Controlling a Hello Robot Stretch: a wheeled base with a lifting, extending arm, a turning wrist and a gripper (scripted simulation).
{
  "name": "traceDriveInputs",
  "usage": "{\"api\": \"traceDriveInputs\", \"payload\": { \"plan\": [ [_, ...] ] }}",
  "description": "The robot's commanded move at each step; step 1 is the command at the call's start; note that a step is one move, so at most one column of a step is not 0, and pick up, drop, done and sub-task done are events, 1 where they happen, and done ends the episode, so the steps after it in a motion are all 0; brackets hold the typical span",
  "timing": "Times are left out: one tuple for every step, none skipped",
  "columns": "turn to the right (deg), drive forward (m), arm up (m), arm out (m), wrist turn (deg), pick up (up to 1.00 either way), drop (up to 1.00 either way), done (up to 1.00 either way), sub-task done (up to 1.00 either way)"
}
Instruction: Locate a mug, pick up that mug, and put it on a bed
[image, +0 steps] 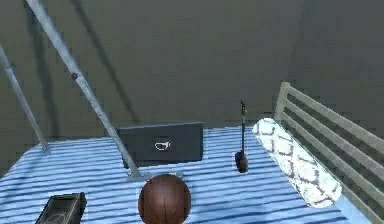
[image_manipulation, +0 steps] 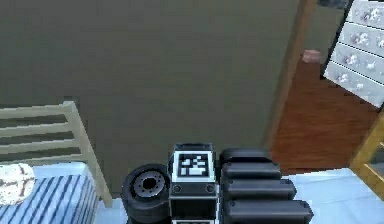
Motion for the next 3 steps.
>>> {"api": "traceDriveInputs", "payload": {
  "plan": [
    [36.0, 0.0, 0.0, 0.0, 0.0, 0.0, 0.0, 0.0, 0.0],
    [-45.0, 0.0, 0.0, 0.0, 0.0, 0.0, 0.0, 0.0, 0.0],
    [-45.0, 0.0, 0.0, 0.0, 0.0, 0.0, 0.0, 0.0, 0.0]
  ]
}}
